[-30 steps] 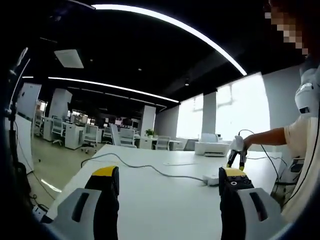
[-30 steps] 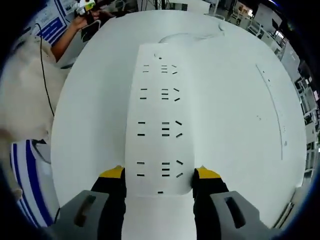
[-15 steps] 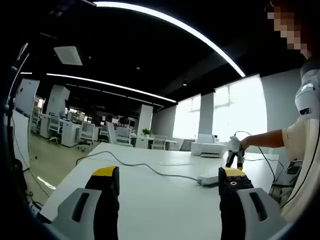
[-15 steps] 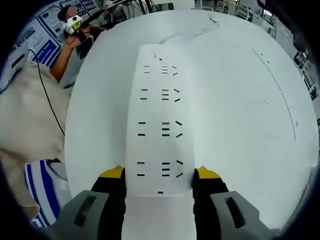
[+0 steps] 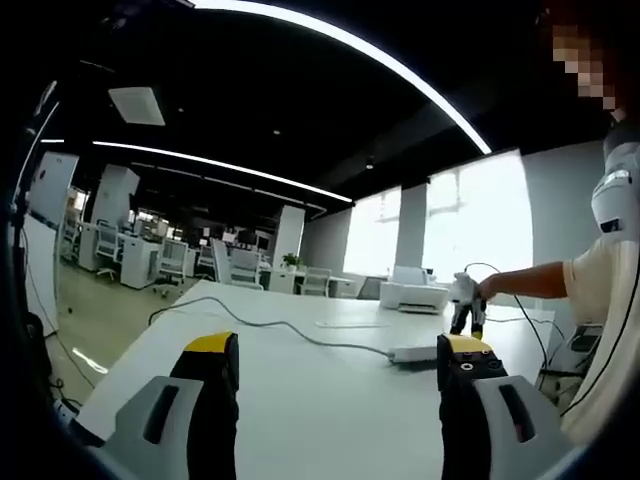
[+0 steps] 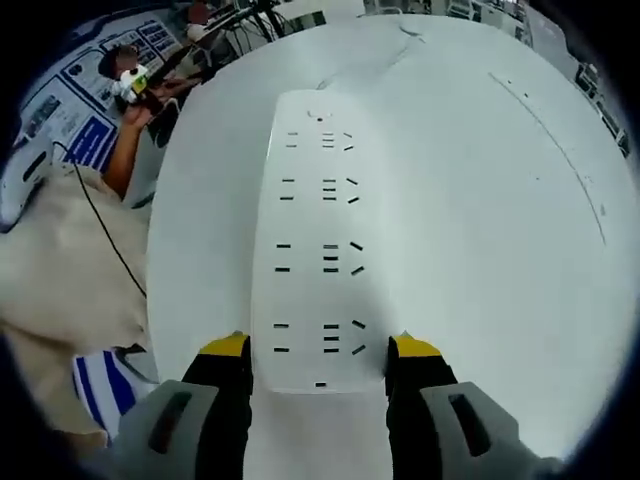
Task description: Pick up the power strip scattered on the table, fix it on the side mounting bracket of the table, and press the switch
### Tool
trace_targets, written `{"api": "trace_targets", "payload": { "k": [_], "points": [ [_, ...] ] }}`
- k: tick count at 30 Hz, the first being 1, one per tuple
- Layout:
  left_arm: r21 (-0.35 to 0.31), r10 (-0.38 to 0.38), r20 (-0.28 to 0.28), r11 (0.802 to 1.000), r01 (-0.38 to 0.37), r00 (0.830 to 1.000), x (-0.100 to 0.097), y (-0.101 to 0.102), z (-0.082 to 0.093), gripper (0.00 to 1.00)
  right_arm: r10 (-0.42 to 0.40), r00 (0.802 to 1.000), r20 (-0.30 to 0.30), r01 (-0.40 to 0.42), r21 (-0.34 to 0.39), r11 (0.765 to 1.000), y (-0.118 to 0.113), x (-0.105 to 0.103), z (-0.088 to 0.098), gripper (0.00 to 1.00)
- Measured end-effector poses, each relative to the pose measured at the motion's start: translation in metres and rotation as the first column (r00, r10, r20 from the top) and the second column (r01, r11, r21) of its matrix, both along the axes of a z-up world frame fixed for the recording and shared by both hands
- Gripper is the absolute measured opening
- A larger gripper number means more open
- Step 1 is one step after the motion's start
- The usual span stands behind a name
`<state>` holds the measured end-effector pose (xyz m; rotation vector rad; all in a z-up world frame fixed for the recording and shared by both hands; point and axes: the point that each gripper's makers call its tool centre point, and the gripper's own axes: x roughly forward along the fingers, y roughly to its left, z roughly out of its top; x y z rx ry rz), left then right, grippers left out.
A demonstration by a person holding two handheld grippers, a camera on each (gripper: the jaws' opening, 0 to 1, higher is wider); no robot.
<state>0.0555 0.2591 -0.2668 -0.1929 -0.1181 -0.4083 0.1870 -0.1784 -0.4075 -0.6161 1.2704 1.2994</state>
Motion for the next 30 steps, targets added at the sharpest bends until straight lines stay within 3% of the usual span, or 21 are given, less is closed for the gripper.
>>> {"api": "trace_targets", "payload": {
  "k": [11, 30],
  "points": [
    [-0.016, -0.018, -0.021, 1.000, 0.018, 1.000, 0.003, -0.005, -0.005, 0.85, -0.157, 0.984, -0.083, 0.162, 0.062, 0.985, 0.009, -0.010, 0.004, 0.48],
    [-0.035, -0.048, -0.035, 0.998, 0.047, 0.998, 0.015, -0.013, -0.002, 0.82, -0.309, 0.942, -0.126, 0.323, 0.106, 0.940, 0.027, -0.027, 0.005, 0.48]
  ]
}}
